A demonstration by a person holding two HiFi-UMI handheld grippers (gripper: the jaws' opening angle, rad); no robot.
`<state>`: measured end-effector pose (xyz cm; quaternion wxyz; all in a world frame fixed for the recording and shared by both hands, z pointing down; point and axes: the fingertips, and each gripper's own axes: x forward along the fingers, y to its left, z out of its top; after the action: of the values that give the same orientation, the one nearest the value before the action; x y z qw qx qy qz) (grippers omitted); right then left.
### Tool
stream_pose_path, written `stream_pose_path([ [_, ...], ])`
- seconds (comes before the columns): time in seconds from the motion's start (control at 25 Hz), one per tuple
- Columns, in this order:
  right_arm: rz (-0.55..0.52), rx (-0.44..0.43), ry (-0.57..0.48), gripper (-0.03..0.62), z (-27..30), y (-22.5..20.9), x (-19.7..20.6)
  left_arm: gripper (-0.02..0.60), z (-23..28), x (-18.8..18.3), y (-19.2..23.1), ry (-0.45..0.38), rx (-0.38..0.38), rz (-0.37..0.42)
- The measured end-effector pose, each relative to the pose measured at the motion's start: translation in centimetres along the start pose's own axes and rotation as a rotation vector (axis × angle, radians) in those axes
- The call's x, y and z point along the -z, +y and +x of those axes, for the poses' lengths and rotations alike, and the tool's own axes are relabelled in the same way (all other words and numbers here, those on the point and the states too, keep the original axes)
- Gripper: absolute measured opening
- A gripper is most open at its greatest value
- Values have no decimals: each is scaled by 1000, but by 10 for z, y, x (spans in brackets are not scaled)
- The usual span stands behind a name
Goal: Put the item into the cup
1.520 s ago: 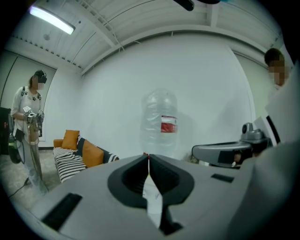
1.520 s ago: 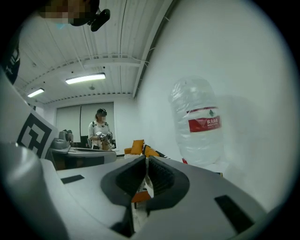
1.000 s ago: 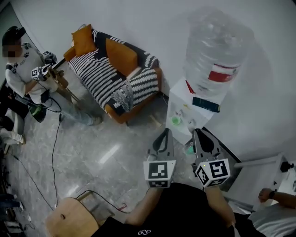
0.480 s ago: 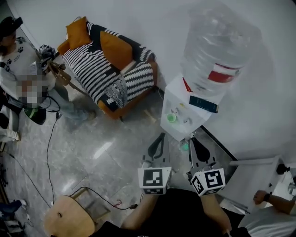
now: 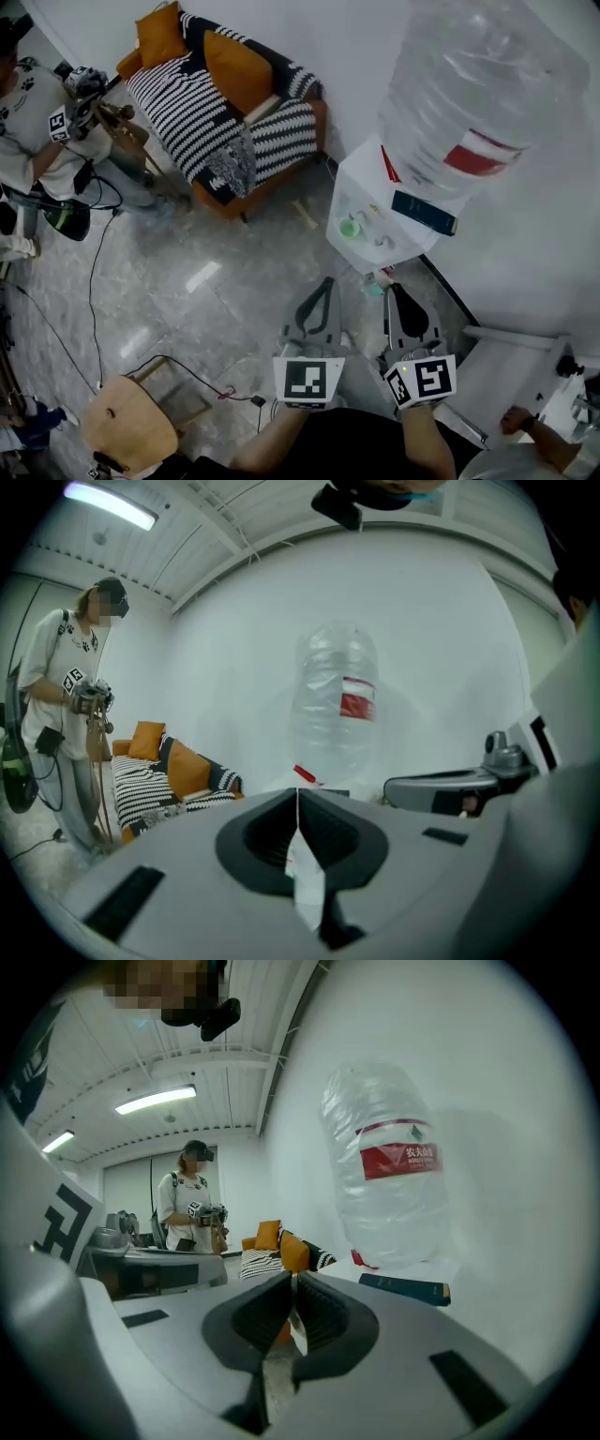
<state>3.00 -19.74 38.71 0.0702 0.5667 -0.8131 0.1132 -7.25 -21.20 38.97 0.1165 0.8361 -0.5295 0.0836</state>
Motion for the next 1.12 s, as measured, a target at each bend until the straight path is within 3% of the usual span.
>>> stream_pose_path([
  [0.12, 17, 11, 15, 26, 11, -14, 16, 14, 13, 22, 1, 37, 10, 7],
  [0.32, 39, 23, 60, 26, 34, -30, 53, 14, 39, 57, 17, 74, -52, -32],
  [0.6, 110, 29, 90, 26, 49, -36, 110, 14, 53, 121, 25, 156, -77, -39],
  [0.8, 129, 38, 103, 26, 63, -43, 152, 14, 71, 165, 36, 168, -110, -73],
  [1.12, 150, 63, 149, 26, 82, -55, 222, 14, 98, 236, 24, 223, -60, -58],
])
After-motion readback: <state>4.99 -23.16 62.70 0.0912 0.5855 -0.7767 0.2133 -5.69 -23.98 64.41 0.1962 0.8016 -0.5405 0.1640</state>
